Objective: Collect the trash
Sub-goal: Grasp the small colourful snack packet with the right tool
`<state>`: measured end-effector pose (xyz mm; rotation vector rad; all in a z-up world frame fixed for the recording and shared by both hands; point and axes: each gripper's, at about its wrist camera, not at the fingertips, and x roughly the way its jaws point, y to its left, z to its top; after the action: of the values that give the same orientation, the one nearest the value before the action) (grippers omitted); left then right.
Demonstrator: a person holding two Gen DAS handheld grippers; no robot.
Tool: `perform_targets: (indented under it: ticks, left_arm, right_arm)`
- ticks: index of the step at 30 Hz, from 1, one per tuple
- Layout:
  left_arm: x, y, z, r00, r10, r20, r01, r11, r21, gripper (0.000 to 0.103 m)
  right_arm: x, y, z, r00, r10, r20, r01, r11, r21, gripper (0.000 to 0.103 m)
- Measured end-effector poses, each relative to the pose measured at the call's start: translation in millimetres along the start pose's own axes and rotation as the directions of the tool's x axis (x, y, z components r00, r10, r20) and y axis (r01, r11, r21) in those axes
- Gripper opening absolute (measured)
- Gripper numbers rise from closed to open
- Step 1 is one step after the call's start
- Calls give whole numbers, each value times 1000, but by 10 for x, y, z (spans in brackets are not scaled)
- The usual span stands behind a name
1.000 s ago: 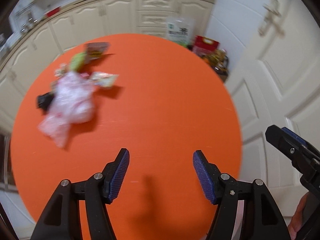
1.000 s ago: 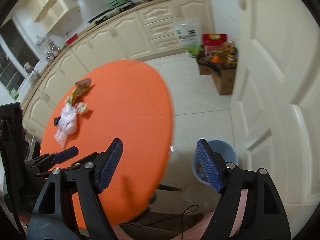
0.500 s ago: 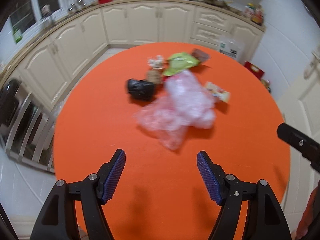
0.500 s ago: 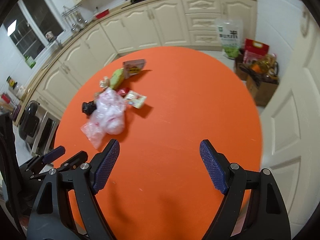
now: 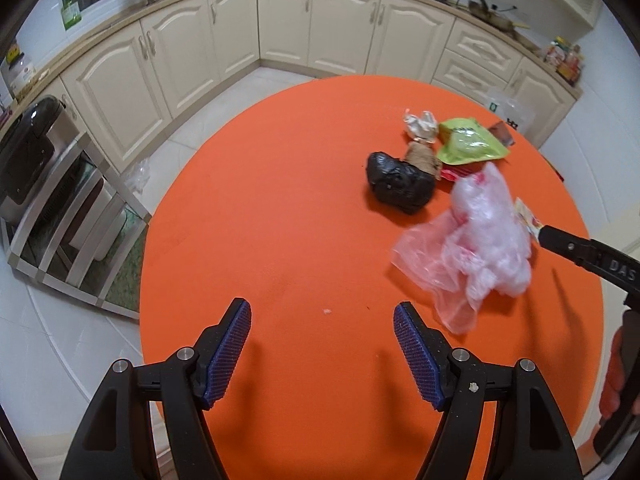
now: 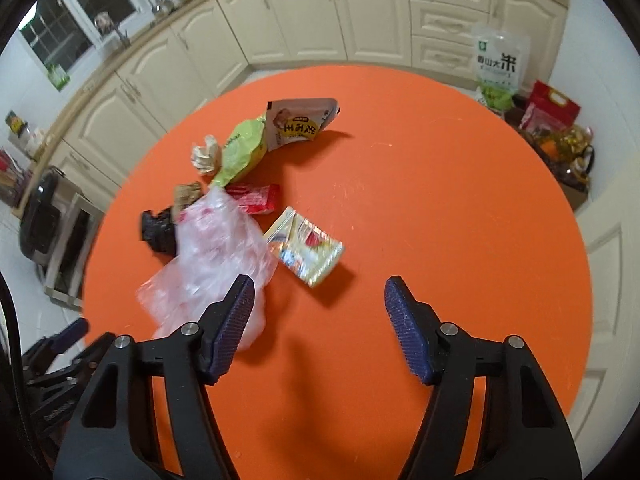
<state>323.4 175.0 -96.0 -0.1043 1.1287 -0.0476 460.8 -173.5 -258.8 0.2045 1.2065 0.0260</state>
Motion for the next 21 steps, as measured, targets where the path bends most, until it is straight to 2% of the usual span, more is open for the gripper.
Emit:
perform_targets:
  ticks: [6, 9, 10, 12, 15, 21]
  left_arm:
    - [219, -16, 151, 999, -18, -32, 17, 1000, -8, 70]
    - [295, -91, 191, 998, -34, -47, 34, 999, -2, 70]
    - [303, -113, 193, 998, -38, -49, 38, 999, -1, 70]
    - [328, -186, 209, 998, -44, -52, 44, 999, 7, 70]
    - [347, -322, 220, 997, -54, -56, 55, 998, 18, 70]
    - [351, -547, 223, 991, -103, -80, 106, 994, 40, 70]
  right_arm:
    - [246, 119, 156, 999, 17, -47, -20, 998, -55, 63]
    - [301, 163, 204, 998, 19, -53, -23, 997, -79, 47]
    - [292, 133, 218, 998, 36, -45, -39, 997, -70, 46]
    - [250, 76, 227, 997, 72, -24, -73, 996, -47, 33]
    - [191, -57, 207, 996, 91, -14, -92, 995, -25, 29]
    - [38, -197, 44, 991, 134, -16, -134, 991, -21, 29]
